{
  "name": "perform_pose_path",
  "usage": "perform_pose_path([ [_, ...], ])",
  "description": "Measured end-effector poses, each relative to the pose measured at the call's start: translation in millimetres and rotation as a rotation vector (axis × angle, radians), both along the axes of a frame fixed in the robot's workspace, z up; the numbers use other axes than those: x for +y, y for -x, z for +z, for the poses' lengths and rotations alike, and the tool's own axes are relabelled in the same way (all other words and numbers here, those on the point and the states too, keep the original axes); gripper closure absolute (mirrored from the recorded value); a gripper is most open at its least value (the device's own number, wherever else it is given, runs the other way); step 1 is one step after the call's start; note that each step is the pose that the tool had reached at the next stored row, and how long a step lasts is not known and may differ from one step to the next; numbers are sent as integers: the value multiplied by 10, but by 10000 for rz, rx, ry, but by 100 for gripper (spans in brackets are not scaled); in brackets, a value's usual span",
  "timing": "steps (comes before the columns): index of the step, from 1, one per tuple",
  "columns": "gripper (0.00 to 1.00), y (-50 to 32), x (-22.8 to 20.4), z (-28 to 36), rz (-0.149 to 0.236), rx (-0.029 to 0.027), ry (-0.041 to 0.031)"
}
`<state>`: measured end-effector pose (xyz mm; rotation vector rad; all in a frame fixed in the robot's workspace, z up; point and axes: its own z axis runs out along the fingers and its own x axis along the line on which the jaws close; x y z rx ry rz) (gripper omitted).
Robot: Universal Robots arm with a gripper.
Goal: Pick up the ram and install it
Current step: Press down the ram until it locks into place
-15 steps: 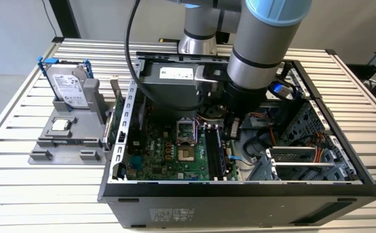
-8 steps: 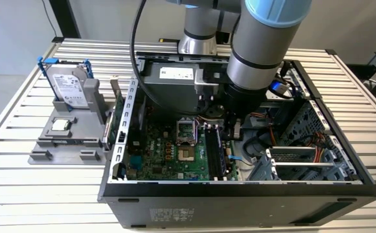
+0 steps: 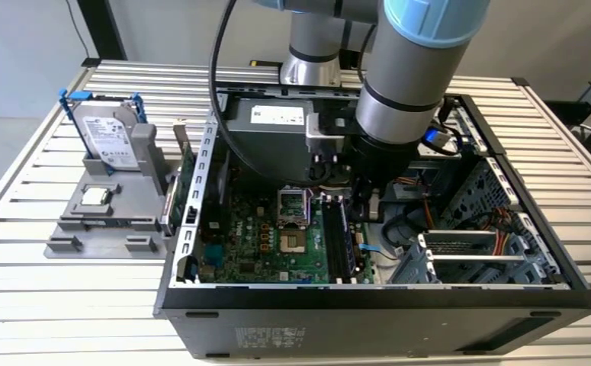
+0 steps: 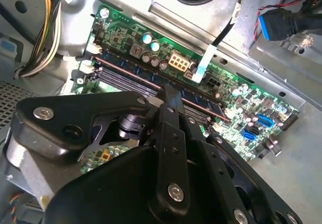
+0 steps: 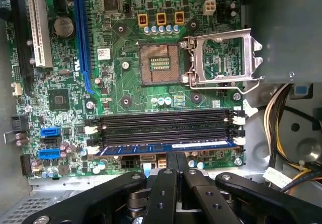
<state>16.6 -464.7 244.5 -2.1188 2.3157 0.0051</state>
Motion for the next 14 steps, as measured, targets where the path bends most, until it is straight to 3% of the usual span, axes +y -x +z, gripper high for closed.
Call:
perform_pose_path([
  [4, 100, 0, -2, -7, 0, 0, -3],
  [14, 100, 2, -49, -166, -2, 2, -3],
])
